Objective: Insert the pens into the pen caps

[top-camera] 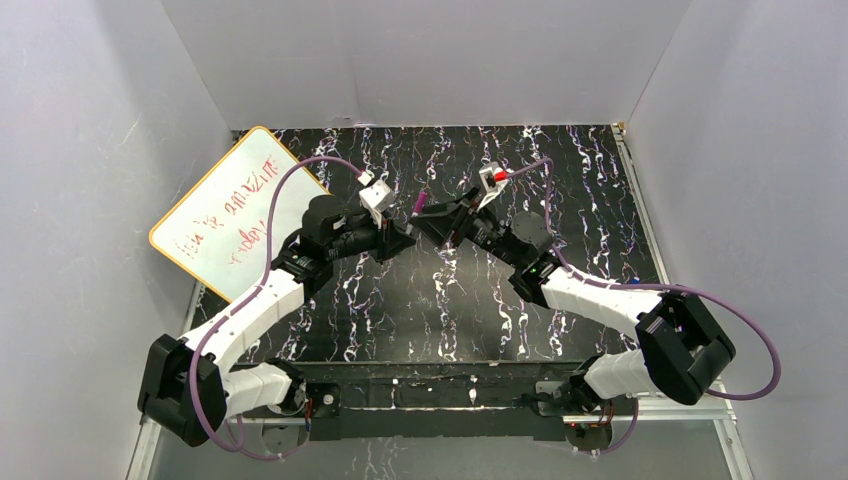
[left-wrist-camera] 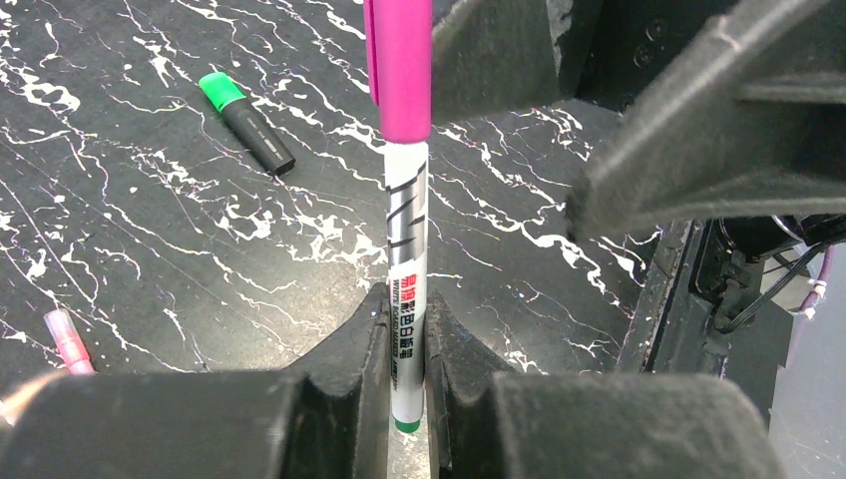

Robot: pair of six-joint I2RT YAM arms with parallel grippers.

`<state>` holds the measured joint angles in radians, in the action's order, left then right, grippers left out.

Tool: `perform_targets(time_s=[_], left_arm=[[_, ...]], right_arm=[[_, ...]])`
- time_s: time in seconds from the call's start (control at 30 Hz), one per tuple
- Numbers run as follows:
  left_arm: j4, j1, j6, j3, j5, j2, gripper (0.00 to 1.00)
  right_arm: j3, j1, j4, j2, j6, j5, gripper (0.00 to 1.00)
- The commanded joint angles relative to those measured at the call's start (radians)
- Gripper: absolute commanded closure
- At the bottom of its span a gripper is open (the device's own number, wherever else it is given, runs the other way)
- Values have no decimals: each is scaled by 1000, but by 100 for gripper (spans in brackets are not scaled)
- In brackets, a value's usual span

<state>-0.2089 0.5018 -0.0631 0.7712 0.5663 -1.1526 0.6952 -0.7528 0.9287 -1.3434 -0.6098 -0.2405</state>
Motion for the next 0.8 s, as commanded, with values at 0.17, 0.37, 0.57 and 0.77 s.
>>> perform_targets(time_s=[0.17,0.37,0.57,0.77], left_arm=[[-3,-2,10,12,35,-4,100],[0,-2,11,14,42,-11,100],[6,-2,12,16,49,-11,100],[17,0,20,19,49,-11,99]], right_arm=[[7,3,94,-7,52,120,36],[45,5,110,-33,60,105,35],[70,6,132,-58,62,94,37],[71,7,186,-69,63,93,40]])
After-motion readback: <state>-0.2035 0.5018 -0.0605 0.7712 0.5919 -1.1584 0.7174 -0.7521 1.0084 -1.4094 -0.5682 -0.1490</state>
